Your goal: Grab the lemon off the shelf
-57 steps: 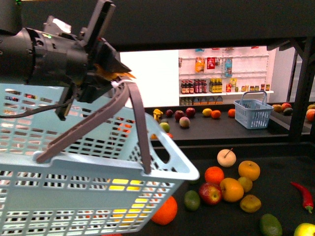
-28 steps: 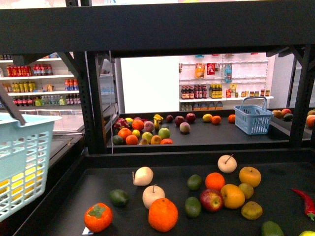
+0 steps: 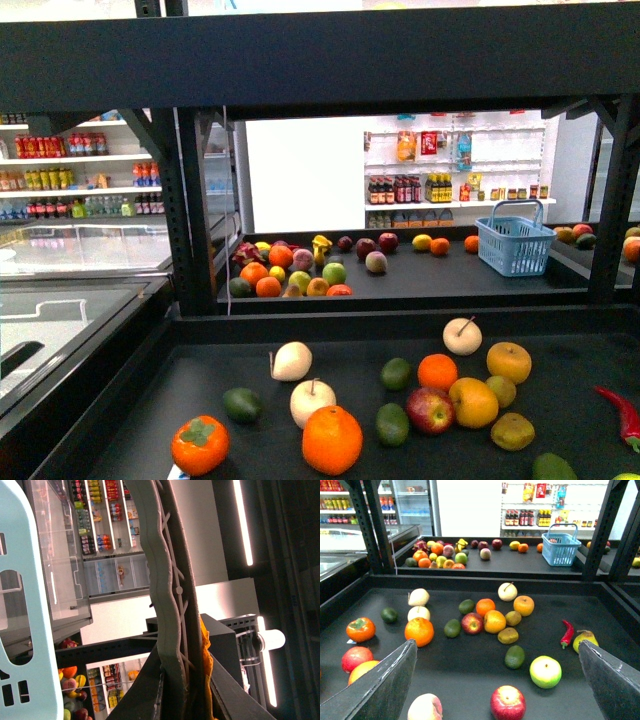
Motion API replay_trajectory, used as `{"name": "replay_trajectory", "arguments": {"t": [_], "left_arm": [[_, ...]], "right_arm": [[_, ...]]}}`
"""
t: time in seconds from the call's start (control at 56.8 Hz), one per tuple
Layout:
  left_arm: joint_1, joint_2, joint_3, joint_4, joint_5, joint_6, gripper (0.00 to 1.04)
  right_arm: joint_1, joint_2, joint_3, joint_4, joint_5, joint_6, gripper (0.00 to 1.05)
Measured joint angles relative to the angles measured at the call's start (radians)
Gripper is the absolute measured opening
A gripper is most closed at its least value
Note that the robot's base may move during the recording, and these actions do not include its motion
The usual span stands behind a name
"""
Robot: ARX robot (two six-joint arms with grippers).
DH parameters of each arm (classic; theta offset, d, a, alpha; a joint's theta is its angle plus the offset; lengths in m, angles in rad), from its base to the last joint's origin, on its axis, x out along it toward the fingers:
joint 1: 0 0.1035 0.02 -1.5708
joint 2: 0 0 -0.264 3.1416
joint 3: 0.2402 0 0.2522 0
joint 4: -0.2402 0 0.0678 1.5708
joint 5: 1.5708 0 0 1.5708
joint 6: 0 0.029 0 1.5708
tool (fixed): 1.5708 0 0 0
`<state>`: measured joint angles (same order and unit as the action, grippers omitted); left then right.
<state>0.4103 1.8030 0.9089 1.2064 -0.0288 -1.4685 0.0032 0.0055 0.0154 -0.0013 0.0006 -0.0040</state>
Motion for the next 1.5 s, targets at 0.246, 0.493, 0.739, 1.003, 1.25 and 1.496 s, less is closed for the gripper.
{"name": "replay_trajectory", "arguments": {"t": [0.246,0.493,0.739,1.003,1.25,1.496], "left_arm": [[0.011,0.105,0.035,0.084,0.018,-0.021,0.13],[0.008,0.204,0.1,0.127,0.016,-0.025,0.13],[-0.002,0.232,0.119,0.135,0.015,-0.02,0.15],[0.0,0.205,0.095,0.072,0.059,0.034,0.63],[0.029,0.077,0.053,-0.027,0.087,0.079,0.97],[0.032,-0.05,-0.039,-0.204,0.131,0.154,0.97]], "right_arm": [[0.0,0.0,0.0,0.0,0.0,0.0,0.97],[0.0,0.0,0.0,0.0,0.0,0.0,0.97],[0.0,0.0,0.0,0.0,0.0,0.0,0.97],[0.0,0.0,0.0,0.0,0.0,0.0,0.97],[0.0,0.0,0.0,0.0,0.0,0.0,0.97],[0.0,0.0,0.0,0.0,0.0,0.0,0.97]]}}
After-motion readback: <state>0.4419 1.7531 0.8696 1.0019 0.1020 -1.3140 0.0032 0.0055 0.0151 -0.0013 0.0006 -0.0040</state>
